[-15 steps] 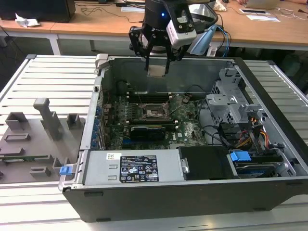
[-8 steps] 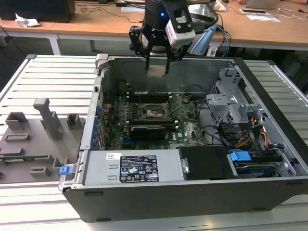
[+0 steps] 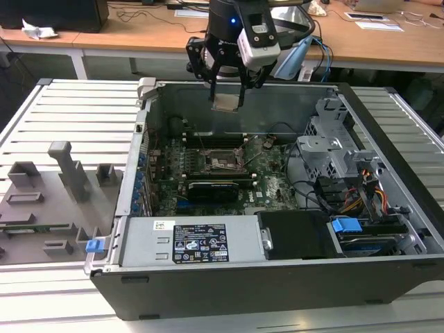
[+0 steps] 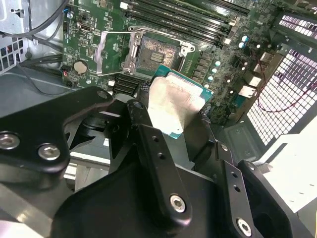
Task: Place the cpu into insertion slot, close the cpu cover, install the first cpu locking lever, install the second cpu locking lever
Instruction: 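Place the cpu into insertion slot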
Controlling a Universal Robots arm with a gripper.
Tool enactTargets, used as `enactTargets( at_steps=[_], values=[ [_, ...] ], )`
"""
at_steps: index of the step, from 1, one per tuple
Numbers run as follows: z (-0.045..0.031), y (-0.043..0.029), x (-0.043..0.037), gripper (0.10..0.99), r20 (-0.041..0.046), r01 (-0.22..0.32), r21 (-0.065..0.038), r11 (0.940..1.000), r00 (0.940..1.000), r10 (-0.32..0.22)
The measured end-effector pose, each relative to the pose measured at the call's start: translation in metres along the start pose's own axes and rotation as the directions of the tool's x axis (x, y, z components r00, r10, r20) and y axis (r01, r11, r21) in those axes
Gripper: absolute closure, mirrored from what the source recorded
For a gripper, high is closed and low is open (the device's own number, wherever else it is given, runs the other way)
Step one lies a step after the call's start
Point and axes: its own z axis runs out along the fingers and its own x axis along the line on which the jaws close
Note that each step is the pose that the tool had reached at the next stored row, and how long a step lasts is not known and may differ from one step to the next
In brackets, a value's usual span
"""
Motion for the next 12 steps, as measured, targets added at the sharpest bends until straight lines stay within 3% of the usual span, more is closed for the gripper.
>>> enactTargets(
  at_steps=[12],
  values=[
    [0.0,0.0,0.0,0.561,0.0068,-0.077,-0.002,0.997,0.997,0.077]
  ],
)
